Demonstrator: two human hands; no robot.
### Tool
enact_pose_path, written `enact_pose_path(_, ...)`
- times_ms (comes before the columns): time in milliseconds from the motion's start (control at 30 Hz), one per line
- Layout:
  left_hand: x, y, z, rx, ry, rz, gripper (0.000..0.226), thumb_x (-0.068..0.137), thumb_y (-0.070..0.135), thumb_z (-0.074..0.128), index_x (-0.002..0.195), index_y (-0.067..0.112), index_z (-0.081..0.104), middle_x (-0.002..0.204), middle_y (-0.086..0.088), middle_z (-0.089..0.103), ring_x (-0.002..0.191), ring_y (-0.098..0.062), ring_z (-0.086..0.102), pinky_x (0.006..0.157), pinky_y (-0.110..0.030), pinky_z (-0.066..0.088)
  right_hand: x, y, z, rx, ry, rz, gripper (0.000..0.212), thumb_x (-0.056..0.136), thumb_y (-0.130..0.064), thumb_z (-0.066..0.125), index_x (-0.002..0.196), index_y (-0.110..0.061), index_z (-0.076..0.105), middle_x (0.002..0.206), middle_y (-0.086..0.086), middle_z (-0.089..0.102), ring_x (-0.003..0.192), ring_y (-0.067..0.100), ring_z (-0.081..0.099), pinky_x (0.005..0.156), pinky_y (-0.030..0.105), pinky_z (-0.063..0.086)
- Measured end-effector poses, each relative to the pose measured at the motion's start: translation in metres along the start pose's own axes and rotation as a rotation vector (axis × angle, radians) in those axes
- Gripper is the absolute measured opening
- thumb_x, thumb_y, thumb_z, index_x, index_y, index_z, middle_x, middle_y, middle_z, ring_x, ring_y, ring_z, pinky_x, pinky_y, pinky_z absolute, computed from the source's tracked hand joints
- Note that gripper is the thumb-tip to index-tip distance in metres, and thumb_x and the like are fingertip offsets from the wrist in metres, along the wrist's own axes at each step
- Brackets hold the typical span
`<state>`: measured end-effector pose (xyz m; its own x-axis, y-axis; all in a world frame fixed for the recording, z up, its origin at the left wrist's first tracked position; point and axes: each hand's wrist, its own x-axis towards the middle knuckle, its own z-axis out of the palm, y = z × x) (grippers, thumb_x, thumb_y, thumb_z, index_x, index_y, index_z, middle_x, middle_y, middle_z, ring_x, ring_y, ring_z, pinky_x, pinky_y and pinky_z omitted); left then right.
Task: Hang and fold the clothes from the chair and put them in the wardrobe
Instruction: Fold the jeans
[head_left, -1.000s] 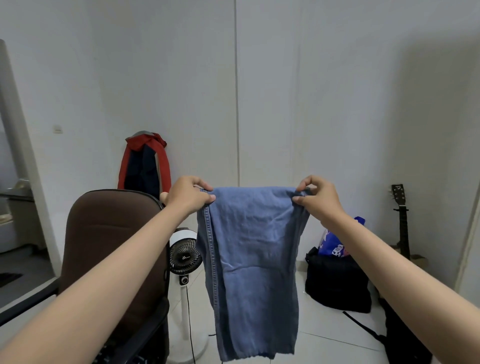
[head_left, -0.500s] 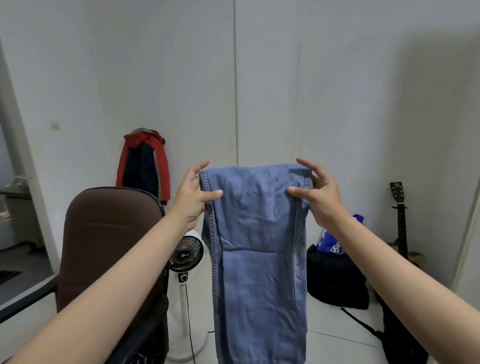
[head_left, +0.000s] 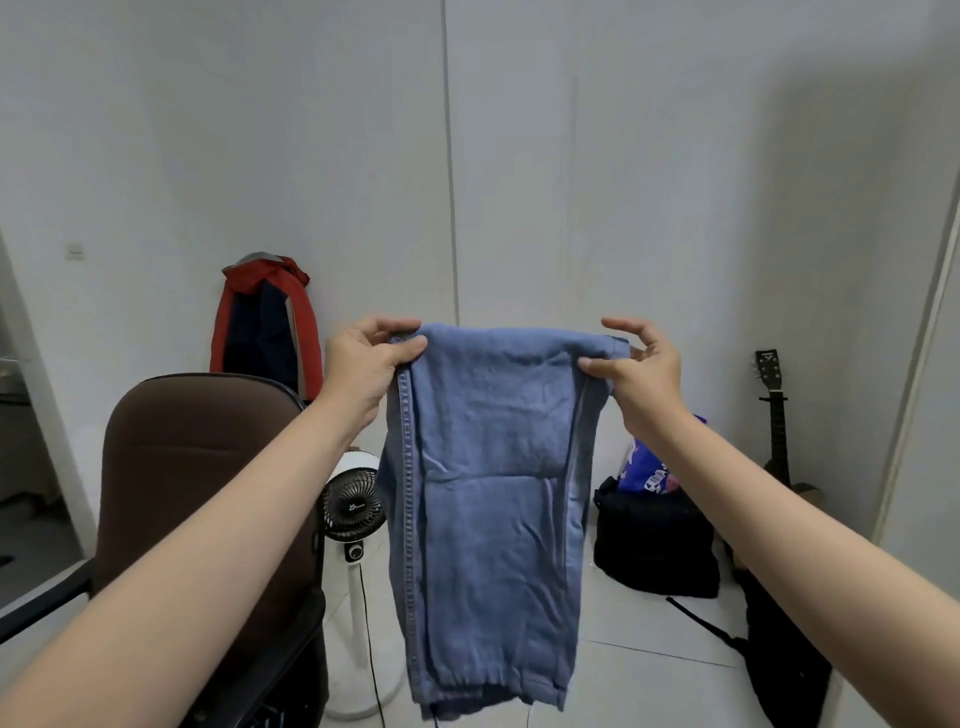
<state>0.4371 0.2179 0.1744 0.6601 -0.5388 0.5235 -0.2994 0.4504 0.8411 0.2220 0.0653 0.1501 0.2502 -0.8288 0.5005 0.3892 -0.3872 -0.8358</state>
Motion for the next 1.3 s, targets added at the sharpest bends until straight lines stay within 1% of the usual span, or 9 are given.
enact_pose_path(233,0.006,0.012,-0.002,0.197,0.031,0.125,0.012,0.073,0.000,0.076,0.075,0.009,0.068,0.074,-0.003,0.067,0.066,-0.008,0.064,0.072,-0.021,0.056,0.006,-0.007,0.005,-0.271,0.068,-0.101,0.040,0.066,0.005,0.079,0.084,-0.021,0.054,0.081,0.008,0.063,0.065,0.014,0.061,0.057,0.025,0.054)
enact_pose_path(367,0.002,0.015,0.004,-0.148,0.024,-0.142,0.023,0.079,-0.009,0.065,0.098,0.004,0.067,0.082,-0.007,0.063,0.073,-0.014,0.063,0.072,-0.024,0.055,0.010,-0.013,0.012,0.070,0.141,0.219,0.030,0.077,-0.004,0.075,0.083,-0.018,0.050,0.085,0.005,0.059,0.068,0.016,0.057,0.057,0.031,0.046)
enact_pose_path(567,-0.011,0.008,0.009,-0.411,-0.119,-0.245,0.052,0.084,-0.013,0.053,0.130,0.011,0.054,0.121,-0.006,0.057,0.114,-0.017,0.055,0.101,-0.028,0.044,-0.003,0.002,0.008,0.401,-0.180,0.273,0.041,0.081,0.010,0.061,0.105,-0.023,0.055,0.104,0.003,0.060,0.078,0.016,0.065,0.060,0.026,0.053)
enact_pose_path(733,-0.009,0.009,0.005,-0.321,0.008,-0.259,0.045,0.075,-0.025,0.051,0.113,-0.002,0.062,0.084,-0.007,0.064,0.076,-0.015,0.061,0.069,-0.018,0.056,-0.006,-0.008,0.008,0.343,-0.191,0.404,0.043,0.080,0.016,0.057,0.099,-0.021,0.062,0.101,0.011,0.060,0.076,0.019,0.064,0.063,0.030,0.054)
enact_pose_path(900,-0.008,0.009,-0.006,-0.112,0.056,-0.148,0.034,0.071,-0.018,0.063,0.081,0.014,0.069,0.075,0.000,0.066,0.074,-0.014,0.062,0.068,-0.020,0.053,-0.008,-0.017,0.008,-0.137,-0.152,-0.005,0.029,0.072,0.001,0.077,0.088,-0.021,0.067,0.097,0.005,0.067,0.082,0.015,0.066,0.063,0.022,0.054)
enact_pose_path(1067,-0.005,0.010,-0.009,-0.070,0.096,-0.033,0.030,0.069,-0.013,0.070,0.083,0.014,0.071,0.081,-0.002,0.068,0.083,-0.019,0.065,0.085,-0.031,0.054,-0.008,-0.013,0.007,-0.486,0.012,-0.377,0.025,0.066,-0.039,0.079,0.083,-0.048,0.064,0.093,-0.022,0.068,0.102,0.003,0.060,0.099,0.048,0.039)
enact_pose_path(1133,-0.004,0.011,-0.010,-0.039,0.082,0.018,0.029,0.069,-0.011,0.072,0.082,0.015,0.072,0.078,0.003,0.070,0.079,-0.012,0.066,0.081,-0.027,0.055,-0.013,-0.010,0.007,-0.502,0.081,-0.444,0.029,0.071,-0.034,0.079,0.083,-0.054,0.061,0.096,-0.025,0.065,0.114,0.000,0.051,0.107,0.048,0.029)
enact_pose_path(1200,-0.005,0.011,-0.010,0.007,0.067,0.078,0.028,0.069,-0.010,0.073,0.082,0.015,0.072,0.075,0.007,0.070,0.071,-0.002,0.066,0.073,-0.018,0.054,-0.015,-0.009,0.007,-0.306,0.044,-0.503,0.033,0.076,-0.014,0.078,0.084,-0.043,0.065,0.088,-0.025,0.067,0.104,-0.002,0.057,0.100,0.039,0.042)
enact_pose_path(1300,-0.003,0.007,-0.014,0.038,0.057,0.128,0.027,0.070,-0.009,0.073,0.086,0.012,0.072,0.080,0.004,0.069,0.072,-0.002,0.065,0.069,-0.014,0.052,-0.018,-0.010,0.009,-0.119,-0.045,-0.497,0.037,0.081,0.000,0.070,0.073,-0.036,0.070,0.072,-0.016,0.067,0.066,0.012,0.056,0.062,0.023,0.044)
